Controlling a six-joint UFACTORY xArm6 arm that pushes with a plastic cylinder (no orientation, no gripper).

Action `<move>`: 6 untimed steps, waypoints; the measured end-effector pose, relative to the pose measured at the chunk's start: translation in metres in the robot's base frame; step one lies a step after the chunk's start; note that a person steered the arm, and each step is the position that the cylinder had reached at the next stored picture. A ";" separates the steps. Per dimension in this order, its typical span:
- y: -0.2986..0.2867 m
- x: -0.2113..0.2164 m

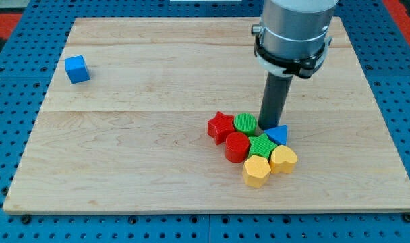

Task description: Push blue cube into group of blocks

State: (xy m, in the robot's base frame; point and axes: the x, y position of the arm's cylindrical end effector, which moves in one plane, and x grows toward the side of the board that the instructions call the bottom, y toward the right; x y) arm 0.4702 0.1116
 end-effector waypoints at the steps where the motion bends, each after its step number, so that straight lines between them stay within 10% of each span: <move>1: 0.009 -0.047; 6: -0.359 -0.196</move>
State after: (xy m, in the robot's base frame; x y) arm 0.2746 -0.2474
